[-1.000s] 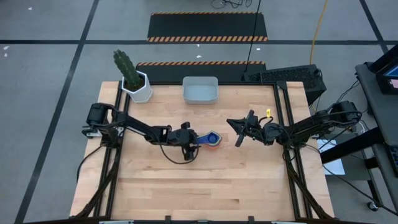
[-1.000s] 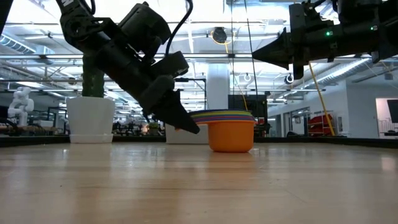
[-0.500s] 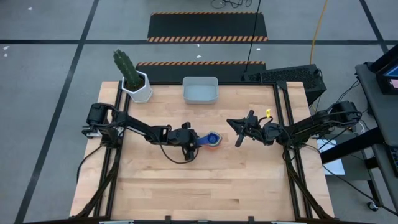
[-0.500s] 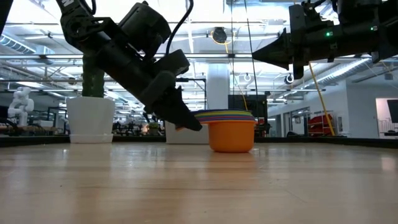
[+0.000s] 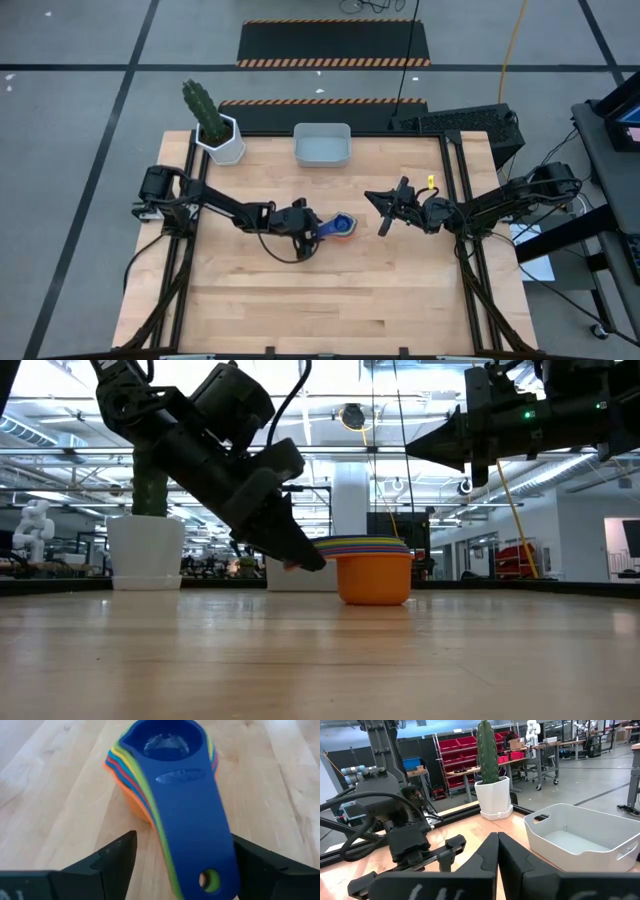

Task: Nest measuring cups in basket
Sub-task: Put the stacked measuring cups into the bin

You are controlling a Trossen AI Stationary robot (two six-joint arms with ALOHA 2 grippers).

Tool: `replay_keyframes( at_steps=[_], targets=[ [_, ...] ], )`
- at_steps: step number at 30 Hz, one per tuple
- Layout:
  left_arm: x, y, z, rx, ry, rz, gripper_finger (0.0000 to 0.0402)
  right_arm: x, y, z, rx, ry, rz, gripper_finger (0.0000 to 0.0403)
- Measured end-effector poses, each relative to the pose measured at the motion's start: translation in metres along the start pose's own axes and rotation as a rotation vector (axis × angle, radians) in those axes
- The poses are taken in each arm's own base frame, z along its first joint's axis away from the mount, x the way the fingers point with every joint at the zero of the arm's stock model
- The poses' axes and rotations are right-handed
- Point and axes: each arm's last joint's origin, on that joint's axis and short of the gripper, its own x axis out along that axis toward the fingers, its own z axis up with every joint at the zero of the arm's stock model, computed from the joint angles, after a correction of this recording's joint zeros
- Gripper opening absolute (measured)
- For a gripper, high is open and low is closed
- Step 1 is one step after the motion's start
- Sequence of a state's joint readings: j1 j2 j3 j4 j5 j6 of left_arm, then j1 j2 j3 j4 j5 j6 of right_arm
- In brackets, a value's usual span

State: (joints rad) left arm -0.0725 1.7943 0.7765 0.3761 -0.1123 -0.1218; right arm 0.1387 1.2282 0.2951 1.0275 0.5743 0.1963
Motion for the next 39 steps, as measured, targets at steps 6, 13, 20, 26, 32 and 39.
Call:
replay_keyframes(
  at_steps=[6, 13, 20, 26, 32, 39],
  targets=[
    [0.0, 0.004, -0.002, -0.013, 0.023, 0.017, 0.0229, 0.0, 0.0, 0.001, 0.009, -0.013, 0.003, 0.0],
    [0.0, 0.006, -0.004, -0.007, 0.045, 0.029, 0.0179, 0.0, 0.0, 0.002, 0.011, -0.016, 0.003, 0.0],
    [0.0, 0.006, -0.004, 0.016, 0.045, 0.042, 0.0185, 0.0, 0.0, 0.002, 0.012, -0.018, 0.004, 0.0],
    [0.0, 0.005, -0.003, 0.036, 0.035, 0.044, 0.0208, 0.0, 0.0, 0.002, 0.014, -0.019, 0.004, 0.0],
    [0.005, 0.009, -0.012, 0.04, 0.093, 0.072, 0.0191, 0.0, 0.001, 0.004, 0.025, -0.032, 0.007, 0.0],
    [0.005, 0.009, -0.009, 0.051, 0.059, 0.071, 0.0161, 0.0, 0.001, 0.005, 0.033, -0.043, 0.013, 0.0]
  ],
)
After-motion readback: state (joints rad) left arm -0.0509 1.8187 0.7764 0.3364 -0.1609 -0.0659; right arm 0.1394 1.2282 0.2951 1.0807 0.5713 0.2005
